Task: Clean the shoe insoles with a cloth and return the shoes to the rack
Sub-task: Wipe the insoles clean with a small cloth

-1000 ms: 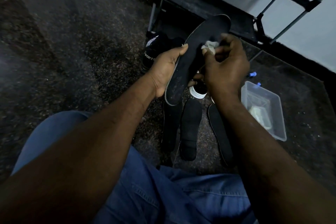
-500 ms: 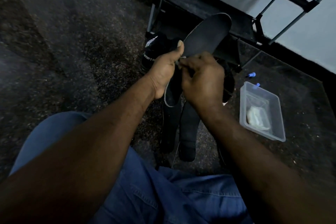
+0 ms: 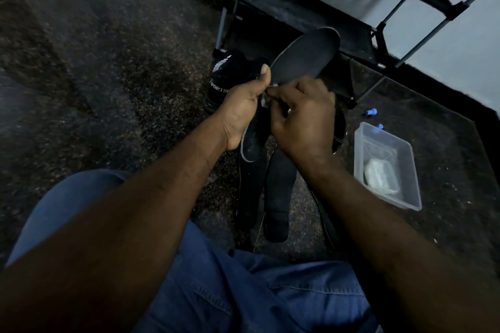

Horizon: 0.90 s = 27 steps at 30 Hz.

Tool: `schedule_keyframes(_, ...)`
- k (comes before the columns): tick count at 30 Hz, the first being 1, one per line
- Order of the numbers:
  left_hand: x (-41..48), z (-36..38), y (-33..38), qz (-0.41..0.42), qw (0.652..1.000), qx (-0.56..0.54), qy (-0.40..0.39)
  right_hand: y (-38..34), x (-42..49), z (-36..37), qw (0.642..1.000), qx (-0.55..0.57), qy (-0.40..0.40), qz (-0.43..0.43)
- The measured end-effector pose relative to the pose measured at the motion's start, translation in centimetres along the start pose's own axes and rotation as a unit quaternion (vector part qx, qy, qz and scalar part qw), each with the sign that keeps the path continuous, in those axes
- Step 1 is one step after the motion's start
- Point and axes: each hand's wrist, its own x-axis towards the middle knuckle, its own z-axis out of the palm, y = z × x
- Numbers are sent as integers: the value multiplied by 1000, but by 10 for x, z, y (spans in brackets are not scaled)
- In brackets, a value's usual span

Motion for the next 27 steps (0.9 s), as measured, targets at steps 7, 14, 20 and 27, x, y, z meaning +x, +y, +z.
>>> schedule_keyframes(7,-6,4,6,-31,995,90,9,41,35,-17,986,-63,75,132)
schedule_keyframes(14,-7,8,5,-7,1000,17,-2,12,1,-13,998,65,-10,18)
schedule_keyframes(20,-8,5,9,-19,995,84,46,23,10,-22,909,293,71,289)
schedule_keyframes(27,-10,10,9,-37,995,84,33,31,25,-20,926,240,81,279)
